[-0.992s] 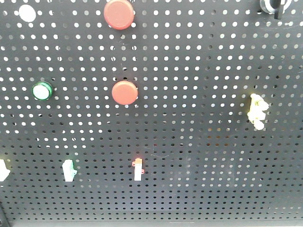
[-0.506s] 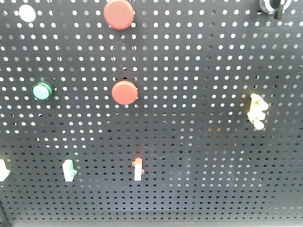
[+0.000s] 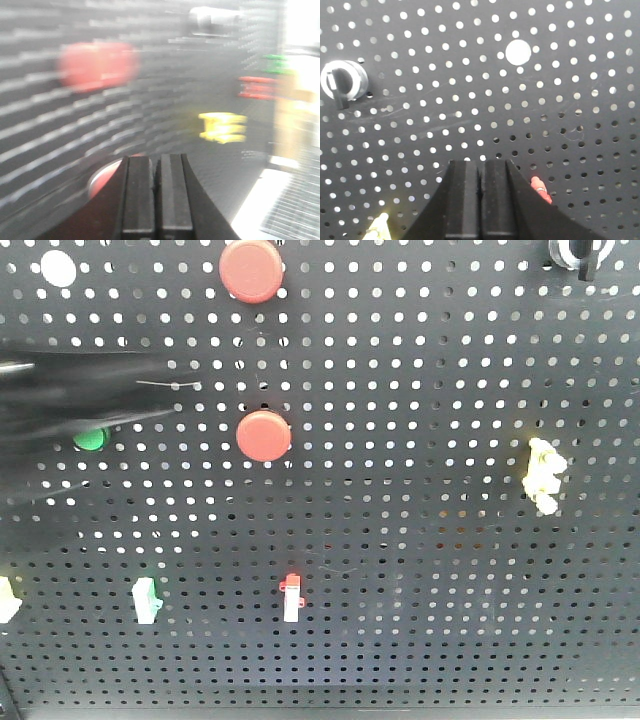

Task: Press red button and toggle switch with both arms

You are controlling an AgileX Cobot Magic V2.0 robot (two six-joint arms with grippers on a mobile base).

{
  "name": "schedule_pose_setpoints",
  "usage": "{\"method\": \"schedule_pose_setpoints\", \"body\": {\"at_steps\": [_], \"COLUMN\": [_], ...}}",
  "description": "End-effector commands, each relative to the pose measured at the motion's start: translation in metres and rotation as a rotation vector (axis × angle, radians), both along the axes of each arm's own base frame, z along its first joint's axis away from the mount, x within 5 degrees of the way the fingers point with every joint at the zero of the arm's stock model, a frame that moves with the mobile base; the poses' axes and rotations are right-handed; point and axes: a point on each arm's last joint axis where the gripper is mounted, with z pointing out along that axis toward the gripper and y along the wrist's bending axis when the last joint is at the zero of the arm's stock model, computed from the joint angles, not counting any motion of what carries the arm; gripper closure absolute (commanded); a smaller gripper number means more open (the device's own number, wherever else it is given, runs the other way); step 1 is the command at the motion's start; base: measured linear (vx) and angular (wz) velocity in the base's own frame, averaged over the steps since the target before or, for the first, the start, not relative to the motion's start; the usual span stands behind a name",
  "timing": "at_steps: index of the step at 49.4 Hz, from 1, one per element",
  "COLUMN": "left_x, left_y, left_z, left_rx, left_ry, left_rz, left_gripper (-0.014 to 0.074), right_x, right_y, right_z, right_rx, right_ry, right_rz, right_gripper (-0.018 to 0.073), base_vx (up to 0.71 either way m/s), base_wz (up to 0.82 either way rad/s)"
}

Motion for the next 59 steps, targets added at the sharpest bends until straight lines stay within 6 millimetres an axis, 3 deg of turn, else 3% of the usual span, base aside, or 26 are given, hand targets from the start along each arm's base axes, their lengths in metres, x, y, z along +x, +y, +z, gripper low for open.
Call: {"method": "schedule_pose_setpoints", "body": {"at_steps": [1,13,32,41,52,59], "left_x": [0.011,0.041,0.077,0.069,0.046,0.033], "left_y": [-0.004,-0.018,-0.024,-0.028,-0.029,-0.021], "left_z": [0.027,0.048,0.04,0.04,0.038,0.02], "left_rx": [-0.112,-0.143,-0.173,-0.146,-0.056,-0.036], "left_ry": [-0.036,-0.068,-0.06,-0.046,-0.044,-0.003], "left_rz": [0.029,0.039,0.175,0.099,-0.037,-0.027], "left_gripper": [0.0594,0.0594,0.0594,0.0594,0.0594,0.0594], "right_x": [-0.004,-0.003,-0.003,-0.003,-0.003,-0.002], "right_y": [-0.001,-0.001,-0.001,-0.001,0.002,0.008], "right_z": [0.015,0.013,0.013,0.013,0.009,0.003], "right_rx": [-0.006,-0.009,-0.009,-0.006,0.074,0.033], "right_ry": [-0.089,-0.067,-0.066,-0.066,-0.015,0.053], "right_rz": [-0.01,-0.009,-0.009,-0.008,0.036,0.09], "right_gripper": [0.0562,0.0562,0.0562,0.0562,0.0562,0.0562], "base_vx": [0.0,0.0,0.0,0.0,0.0,0.0], "base_wz": [0.0,0.0,0.0,0.0,0.0,0.0]}}
